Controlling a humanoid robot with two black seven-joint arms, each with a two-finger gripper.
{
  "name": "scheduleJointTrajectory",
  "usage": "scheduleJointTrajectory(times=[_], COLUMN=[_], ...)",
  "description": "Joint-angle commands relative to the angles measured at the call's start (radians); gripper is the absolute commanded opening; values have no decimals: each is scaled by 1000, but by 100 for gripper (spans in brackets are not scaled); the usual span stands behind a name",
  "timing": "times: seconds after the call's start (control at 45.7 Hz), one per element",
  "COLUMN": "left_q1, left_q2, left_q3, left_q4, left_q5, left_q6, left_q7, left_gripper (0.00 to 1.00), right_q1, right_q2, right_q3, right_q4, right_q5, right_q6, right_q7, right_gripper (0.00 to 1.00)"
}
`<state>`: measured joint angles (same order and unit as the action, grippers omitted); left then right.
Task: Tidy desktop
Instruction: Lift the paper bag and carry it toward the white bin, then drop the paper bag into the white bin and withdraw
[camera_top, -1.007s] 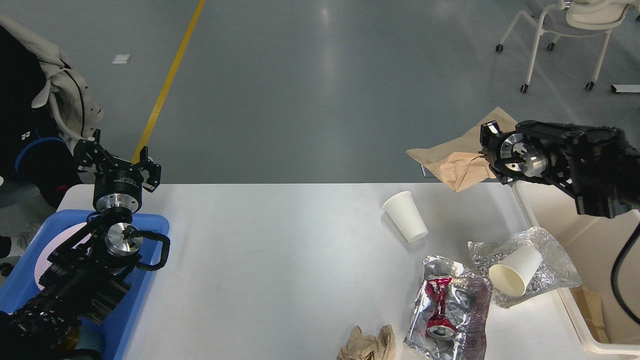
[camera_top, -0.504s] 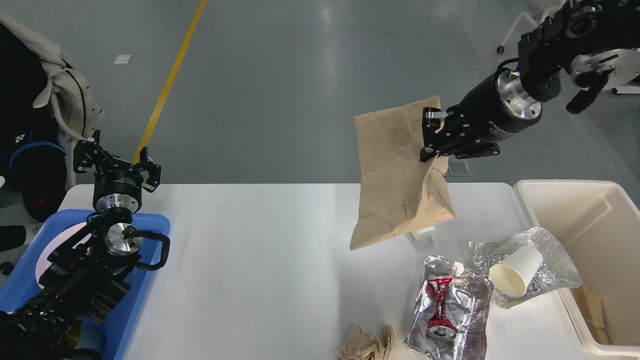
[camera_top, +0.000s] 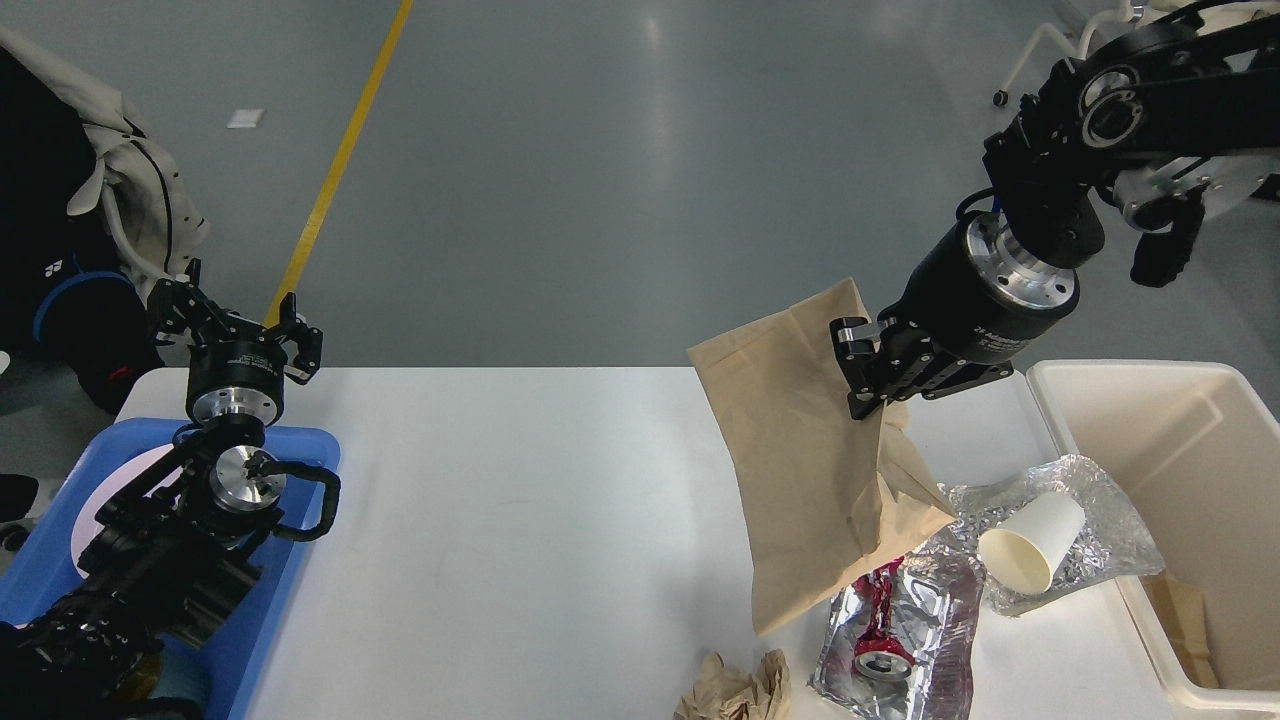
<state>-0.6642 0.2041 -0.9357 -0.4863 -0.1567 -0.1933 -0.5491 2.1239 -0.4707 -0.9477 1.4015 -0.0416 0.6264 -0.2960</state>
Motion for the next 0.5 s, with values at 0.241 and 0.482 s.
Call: scheduleJointTrajectory(times=[0.241, 0.482], left_q1=[0, 0], left_q2=[0, 0], left_q3=[0, 0], left_q4=[0, 0], left_q5=[0, 0], left_q6=[0, 0], left_q7=[0, -2], left_gripper=[98, 98], right_q1=[-485, -780], right_q2=[-121, -169], right_q3=[33, 202], right_q4=[-519, -835], right_q5=[5, 95], right_q6=[-289, -367], right_q7=[1, 5], right_gripper=[0, 0])
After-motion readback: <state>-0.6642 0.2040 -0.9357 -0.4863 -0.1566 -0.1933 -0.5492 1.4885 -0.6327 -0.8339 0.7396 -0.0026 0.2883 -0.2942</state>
